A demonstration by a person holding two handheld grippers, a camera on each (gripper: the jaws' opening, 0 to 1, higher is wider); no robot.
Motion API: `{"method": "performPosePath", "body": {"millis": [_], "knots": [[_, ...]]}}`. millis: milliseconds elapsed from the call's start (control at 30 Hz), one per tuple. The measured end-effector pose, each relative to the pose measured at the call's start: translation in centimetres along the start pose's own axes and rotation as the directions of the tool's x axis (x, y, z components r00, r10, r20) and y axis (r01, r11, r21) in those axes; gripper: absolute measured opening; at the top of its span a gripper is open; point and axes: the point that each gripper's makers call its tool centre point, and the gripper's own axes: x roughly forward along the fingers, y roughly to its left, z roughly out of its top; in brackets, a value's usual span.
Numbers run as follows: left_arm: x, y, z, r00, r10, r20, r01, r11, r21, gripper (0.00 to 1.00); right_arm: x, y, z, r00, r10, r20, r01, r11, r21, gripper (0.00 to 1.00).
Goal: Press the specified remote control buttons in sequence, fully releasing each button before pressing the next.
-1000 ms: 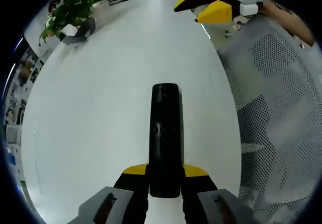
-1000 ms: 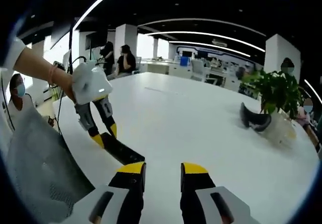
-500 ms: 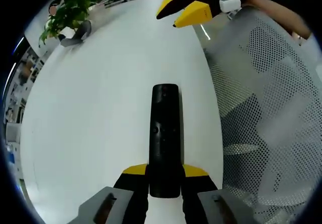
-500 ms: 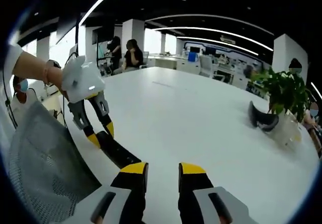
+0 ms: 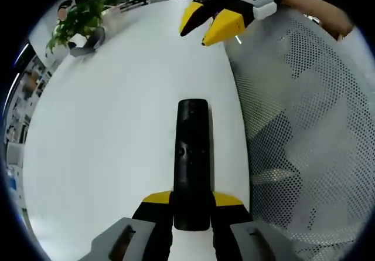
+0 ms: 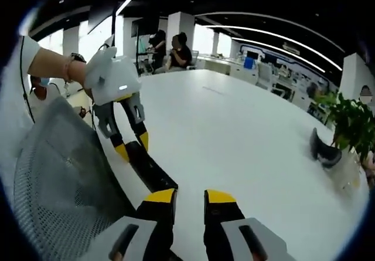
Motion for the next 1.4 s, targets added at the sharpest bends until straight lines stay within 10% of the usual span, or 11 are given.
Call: {"method": "performPosePath", "body": {"millis": [567, 1133, 1400], "knots": [[-0.1, 0.0, 0.0, 0.996, -0.012, 0.086, 0.012, 1.0, -0.006, 0.23, 5.4, 3.1, -0.4, 0.908, 0.295, -0.298, -0.369, 0.899, -0.234, 0.0], [-0.2, -0.1, 0.0, 0.984, -0.004, 0.175, 0.007, 1.0, -0.021, 0.23, 6.3, 2.9, -2.1, 0.87, 0.277, -0.407, -0.415, 0.859, -0.301, 0.0], [-0.2, 0.0, -0.1, 0.97, 0.004, 0.242, 0.006, 0.999, -0.04, 0.23, 6.6, 2.5, -1.9, 0.843, 0.28, -0.46, -0.399, 0.898, -0.185, 0.0]]}}
